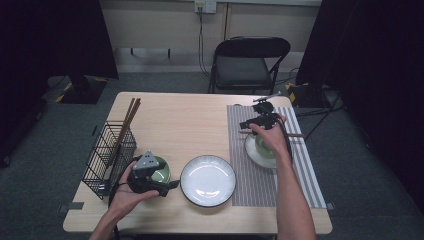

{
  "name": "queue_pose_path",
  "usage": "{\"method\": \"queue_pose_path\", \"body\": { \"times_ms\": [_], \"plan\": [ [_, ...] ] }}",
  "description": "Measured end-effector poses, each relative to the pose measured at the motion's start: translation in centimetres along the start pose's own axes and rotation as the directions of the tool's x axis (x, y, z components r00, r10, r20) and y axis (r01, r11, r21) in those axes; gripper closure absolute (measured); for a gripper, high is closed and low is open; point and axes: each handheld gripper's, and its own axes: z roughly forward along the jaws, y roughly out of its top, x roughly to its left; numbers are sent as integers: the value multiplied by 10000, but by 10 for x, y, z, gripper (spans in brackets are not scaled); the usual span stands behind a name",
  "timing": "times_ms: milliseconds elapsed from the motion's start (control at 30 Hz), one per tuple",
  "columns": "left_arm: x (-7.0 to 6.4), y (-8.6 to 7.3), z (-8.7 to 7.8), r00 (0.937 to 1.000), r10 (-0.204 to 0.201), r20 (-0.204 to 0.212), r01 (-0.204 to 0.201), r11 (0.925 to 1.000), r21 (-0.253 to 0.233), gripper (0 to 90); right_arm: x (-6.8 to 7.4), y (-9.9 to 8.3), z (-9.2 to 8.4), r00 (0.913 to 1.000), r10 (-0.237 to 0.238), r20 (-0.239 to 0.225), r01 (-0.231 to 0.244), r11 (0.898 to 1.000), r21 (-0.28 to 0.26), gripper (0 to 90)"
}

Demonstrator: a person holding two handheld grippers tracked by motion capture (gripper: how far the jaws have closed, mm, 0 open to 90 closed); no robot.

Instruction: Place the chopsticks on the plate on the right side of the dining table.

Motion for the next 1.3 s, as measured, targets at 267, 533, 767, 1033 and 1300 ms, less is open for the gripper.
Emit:
{"method": "queue_pose_path", "body": {
  "times_ms": [267,533,767,1033,1300],
  "plan": [
    [0,-2,3,9999,-170,30,170,9999,28,163,-12,-5,-21,9996,-22,279,32,9993,-375,158],
    [1,-2,2,10000,-19,-42,20,9999,113,163,-24,-11,-38,9989,35,470,-8,9983,-583,158],
    [1,-3,3,9999,-129,-37,130,9999,108,162,-36,-16,-49,9980,94,625,-51,9976,-690,158],
    [2,-3,3,10000,-34,-90,35,9999,168,169,-55,-28,-58,9963,244,829,-172,9962,-858,159],
    [2,-4,5,9999,-85,-92,87,9997,208,168,-79,-39,-62,9905,779,1132,-697,9947,-751,165]
  ]
}}
